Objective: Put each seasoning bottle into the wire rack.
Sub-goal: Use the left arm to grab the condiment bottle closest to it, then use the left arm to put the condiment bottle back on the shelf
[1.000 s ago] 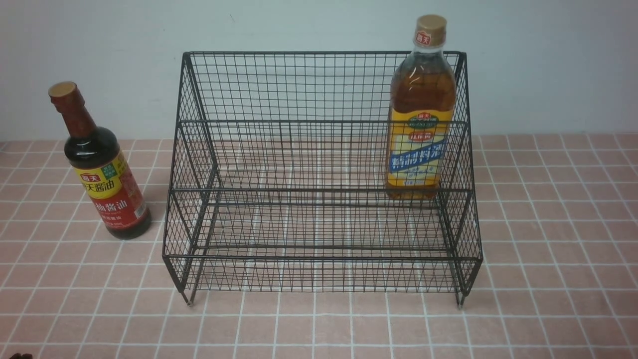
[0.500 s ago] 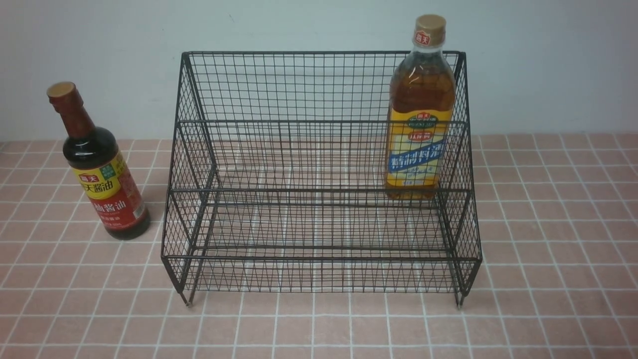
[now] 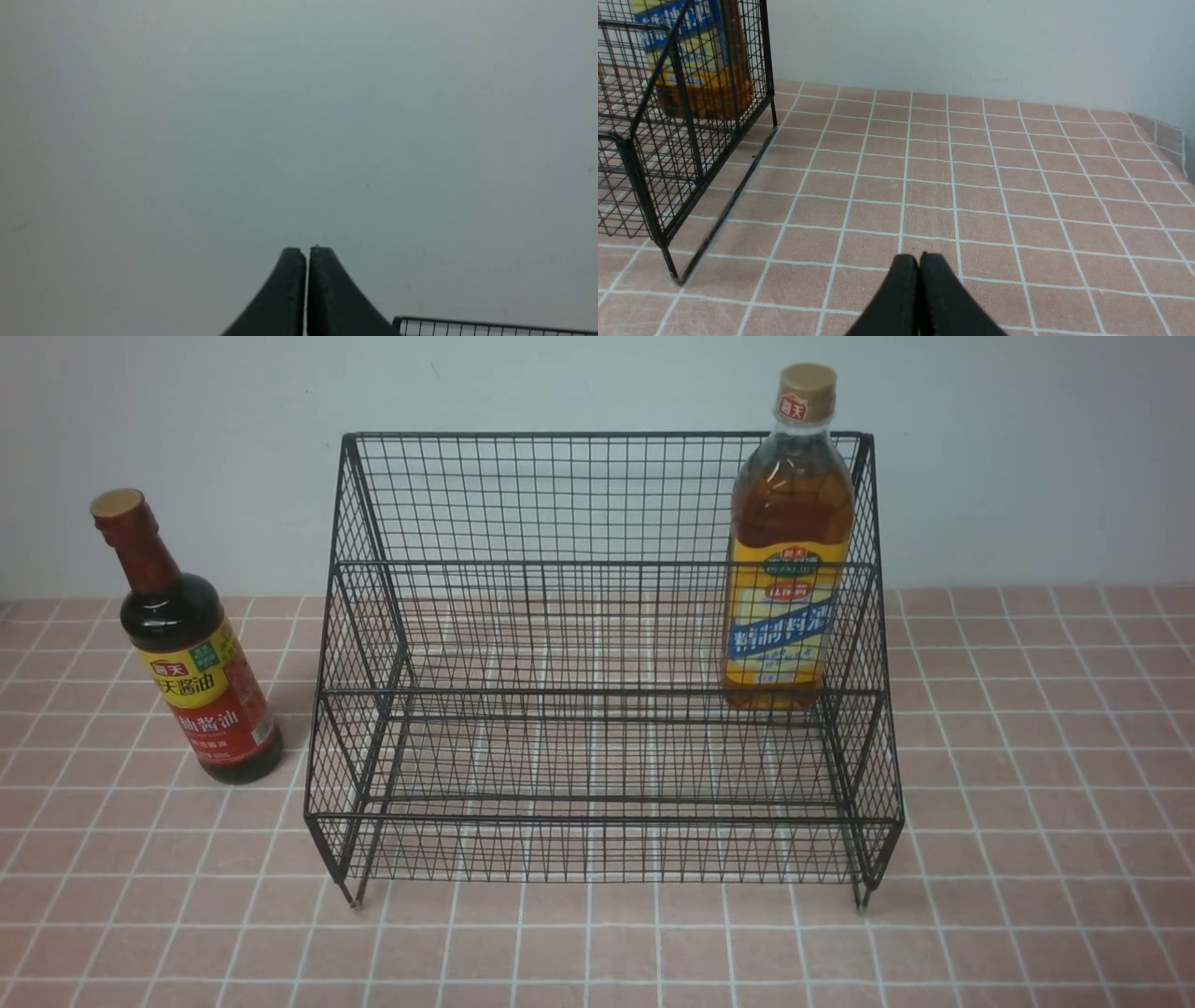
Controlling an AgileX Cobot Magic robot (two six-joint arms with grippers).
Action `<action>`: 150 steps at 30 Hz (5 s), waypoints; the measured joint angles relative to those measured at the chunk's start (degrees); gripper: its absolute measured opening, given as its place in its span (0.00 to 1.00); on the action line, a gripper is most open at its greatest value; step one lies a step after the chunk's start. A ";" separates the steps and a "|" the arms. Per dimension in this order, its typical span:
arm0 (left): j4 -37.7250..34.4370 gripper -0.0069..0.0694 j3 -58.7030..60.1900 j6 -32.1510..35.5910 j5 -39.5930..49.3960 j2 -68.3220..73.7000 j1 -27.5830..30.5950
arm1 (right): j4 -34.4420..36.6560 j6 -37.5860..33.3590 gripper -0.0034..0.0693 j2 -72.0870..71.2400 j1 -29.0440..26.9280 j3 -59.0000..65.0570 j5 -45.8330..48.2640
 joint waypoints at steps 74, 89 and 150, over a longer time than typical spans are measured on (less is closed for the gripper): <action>-13.70 0.43 -27.36 14.37 1.47 53.62 1.64 | 0.05 0.00 0.03 0.00 0.00 0.00 0.00; -10.47 0.43 -28.06 15.21 5.53 29.94 -0.51 | 0.11 0.00 0.03 0.00 0.00 0.00 0.00; -10.58 0.43 -41.23 16.43 26.82 51.90 -22.25 | 0.10 0.00 0.03 0.00 0.00 0.00 0.00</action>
